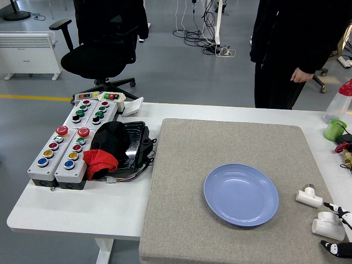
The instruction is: Pick pipe place plate twice
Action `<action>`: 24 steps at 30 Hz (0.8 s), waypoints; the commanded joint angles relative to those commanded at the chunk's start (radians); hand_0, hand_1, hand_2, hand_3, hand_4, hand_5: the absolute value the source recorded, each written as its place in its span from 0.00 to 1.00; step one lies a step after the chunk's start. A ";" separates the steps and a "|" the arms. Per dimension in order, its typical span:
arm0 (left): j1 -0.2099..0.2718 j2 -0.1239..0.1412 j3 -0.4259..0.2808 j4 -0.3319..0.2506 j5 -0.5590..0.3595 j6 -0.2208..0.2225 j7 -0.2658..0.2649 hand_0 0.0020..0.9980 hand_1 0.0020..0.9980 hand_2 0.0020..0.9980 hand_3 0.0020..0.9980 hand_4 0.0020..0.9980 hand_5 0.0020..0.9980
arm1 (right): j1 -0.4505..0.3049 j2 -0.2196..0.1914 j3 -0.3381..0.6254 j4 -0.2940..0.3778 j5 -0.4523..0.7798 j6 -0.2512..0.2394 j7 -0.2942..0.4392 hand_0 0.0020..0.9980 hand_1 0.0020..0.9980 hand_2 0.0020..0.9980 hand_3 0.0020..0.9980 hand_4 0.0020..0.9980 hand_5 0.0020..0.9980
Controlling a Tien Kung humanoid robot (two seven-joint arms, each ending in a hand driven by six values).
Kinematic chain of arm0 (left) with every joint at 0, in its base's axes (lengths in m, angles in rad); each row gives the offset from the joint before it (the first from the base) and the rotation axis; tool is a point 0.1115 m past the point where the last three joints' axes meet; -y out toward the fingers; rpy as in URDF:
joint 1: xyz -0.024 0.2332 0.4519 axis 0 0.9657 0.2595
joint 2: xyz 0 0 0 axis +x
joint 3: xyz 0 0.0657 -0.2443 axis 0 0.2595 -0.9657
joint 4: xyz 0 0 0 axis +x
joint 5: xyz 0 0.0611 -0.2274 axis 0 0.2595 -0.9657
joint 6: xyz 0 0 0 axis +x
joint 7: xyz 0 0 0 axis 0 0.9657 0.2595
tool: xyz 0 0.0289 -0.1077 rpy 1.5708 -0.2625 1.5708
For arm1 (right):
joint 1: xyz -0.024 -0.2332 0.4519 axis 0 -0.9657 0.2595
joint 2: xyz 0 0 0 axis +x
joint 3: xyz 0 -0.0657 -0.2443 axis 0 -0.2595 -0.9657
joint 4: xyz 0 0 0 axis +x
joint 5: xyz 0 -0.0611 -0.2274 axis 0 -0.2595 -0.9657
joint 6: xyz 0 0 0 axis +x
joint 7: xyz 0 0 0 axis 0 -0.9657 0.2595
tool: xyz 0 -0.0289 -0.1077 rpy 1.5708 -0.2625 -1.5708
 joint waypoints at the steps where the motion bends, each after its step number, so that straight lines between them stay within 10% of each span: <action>1: 0.000 0.000 0.001 0.000 -0.001 0.001 -0.001 0.65 0.63 0.64 0.55 0.39 1.00 | 0.001 0.001 -0.002 -0.003 -0.007 -0.009 0.011 0.68 0.70 0.71 0.73 0.60 0.00; 11: -0.009 0.003 0.010 0.002 -0.017 0.004 -0.004 0.65 0.63 0.64 0.55 0.39 1.00 | 0.015 0.001 -0.010 -0.004 0.007 -0.032 0.037 0.39 0.49 0.54 0.58 0.47 0.00; 24: -0.012 0.002 0.027 0.001 -0.042 0.008 -0.003 0.65 0.63 0.64 0.55 0.39 1.00 | 0.126 -0.003 -0.064 0.040 0.009 -0.030 0.016 0.40 0.47 0.53 0.57 0.44 0.00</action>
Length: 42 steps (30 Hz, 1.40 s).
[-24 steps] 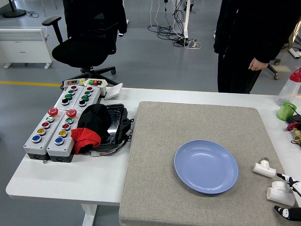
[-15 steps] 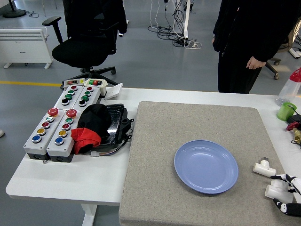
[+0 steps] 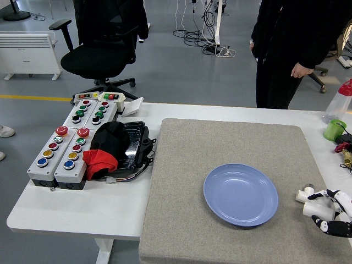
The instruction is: Pick pipe place plate twice
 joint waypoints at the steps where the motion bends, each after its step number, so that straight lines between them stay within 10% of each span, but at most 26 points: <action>1: 0.000 0.000 0.001 0.000 -0.001 0.000 0.000 0.65 0.63 0.64 0.55 0.39 1.00 | 0.026 -0.001 -0.013 0.004 -0.002 0.001 -0.002 0.40 0.47 0.53 0.57 0.44 0.00; 16: 0.003 0.001 0.032 -0.008 -0.044 0.000 0.009 0.65 0.63 0.64 0.55 0.39 1.00 | 0.365 0.144 -0.389 -0.158 0.041 -0.068 0.049 0.39 0.47 0.53 0.56 0.45 0.00; 17: 0.003 0.001 0.034 -0.009 -0.047 0.000 0.010 0.66 0.63 0.64 0.55 0.39 1.00 | 0.383 0.158 -0.433 -0.185 0.035 -0.096 0.065 0.62 0.63 0.59 0.65 0.49 0.00; 22: 0.003 0.001 0.038 -0.010 -0.054 0.001 0.011 0.66 0.63 0.64 0.55 0.39 1.00 | 0.420 0.195 -0.538 -0.267 0.023 -0.168 0.088 0.62 0.63 0.59 0.65 0.49 0.00; 23: 0.003 0.000 0.038 -0.010 -0.055 0.001 0.011 0.66 0.63 0.64 0.55 0.39 1.00 | 0.426 0.200 -0.545 -0.279 0.026 -0.162 0.078 0.99 0.94 1.00 1.00 0.73 0.14; 31: 0.010 -0.003 0.029 -0.011 -0.038 -0.004 0.014 0.66 0.64 0.64 0.55 0.39 1.00 | 0.426 0.203 -0.505 -0.289 0.061 -0.093 0.046 1.00 0.98 1.00 1.00 0.84 0.23; 42: 0.024 -0.006 0.010 -0.011 -0.011 -0.007 0.015 0.66 0.63 0.64 0.55 0.39 1.00 | 0.368 0.162 -0.329 -0.246 0.054 -0.138 0.058 1.00 0.97 1.00 1.00 0.86 0.25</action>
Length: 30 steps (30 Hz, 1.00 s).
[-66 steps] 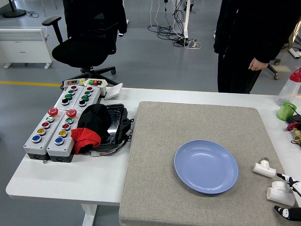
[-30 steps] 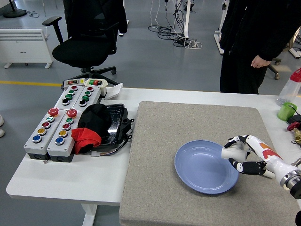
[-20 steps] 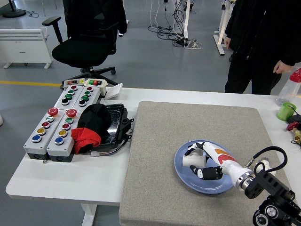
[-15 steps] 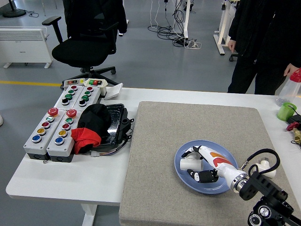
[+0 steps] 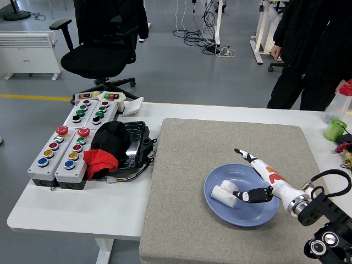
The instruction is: Pick pipe place plate twice
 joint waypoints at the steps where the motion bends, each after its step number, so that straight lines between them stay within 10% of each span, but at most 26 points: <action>1: 0.001 0.000 -0.002 0.000 0.001 0.000 0.000 0.66 0.63 0.64 0.55 0.39 1.00 | -0.003 -0.005 0.019 -0.003 -0.008 0.003 -0.004 1.00 0.97 1.00 1.00 0.86 0.25; 17: 0.009 0.003 -0.017 0.007 0.023 0.003 -0.011 0.65 0.63 0.64 0.55 0.39 1.00 | -0.100 -0.100 0.271 -0.006 -0.028 0.231 -0.194 0.96 0.92 0.99 0.95 0.85 0.27; 30: 0.006 0.002 -0.017 0.008 0.024 0.003 -0.013 0.65 0.63 0.64 0.55 0.39 1.00 | -0.031 -0.095 0.178 -0.138 -0.092 0.209 -0.174 0.85 0.82 0.87 0.85 0.82 0.24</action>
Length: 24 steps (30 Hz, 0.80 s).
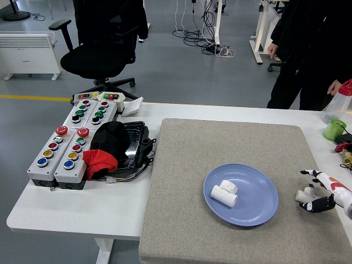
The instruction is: Pick pipe place plate twice
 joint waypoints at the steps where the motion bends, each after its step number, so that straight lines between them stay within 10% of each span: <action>1: -0.001 0.000 0.002 0.000 -0.003 0.001 0.000 0.65 0.63 0.64 0.55 0.39 1.00 | 0.009 0.000 -0.009 -0.012 -0.007 0.000 0.002 0.85 0.82 0.87 0.85 0.82 0.24; 4: -0.002 0.000 0.006 0.000 -0.010 0.002 -0.001 0.65 0.63 0.64 0.55 0.39 1.00 | 0.028 -0.001 -0.032 -0.037 -0.023 0.002 0.004 0.85 0.82 0.87 0.85 0.82 0.24; 5: -0.002 0.001 0.008 0.000 -0.012 0.003 -0.001 0.65 0.63 0.64 0.55 0.39 1.00 | 0.033 -0.002 -0.040 -0.043 -0.027 0.000 0.006 0.66 0.67 0.67 0.78 0.77 0.19; 11: -0.005 0.003 0.017 0.000 -0.026 0.005 -0.003 0.65 0.63 0.64 0.55 0.39 1.00 | 0.053 -0.002 -0.076 -0.070 -0.037 -0.004 0.017 0.66 0.67 0.67 0.78 0.77 0.19; 12: -0.005 0.003 0.018 0.000 -0.027 0.006 -0.003 0.65 0.63 0.64 0.55 0.39 1.00 | 0.053 -0.002 -0.078 -0.072 -0.038 -0.004 0.017 0.39 0.46 0.51 0.71 0.64 0.05; 24: -0.010 0.005 0.022 0.000 -0.030 0.004 -0.001 0.65 0.63 0.64 0.55 0.39 1.00 | 0.046 -0.024 -0.076 -0.009 -0.002 -0.088 0.056 0.30 0.42 0.51 0.66 0.55 0.00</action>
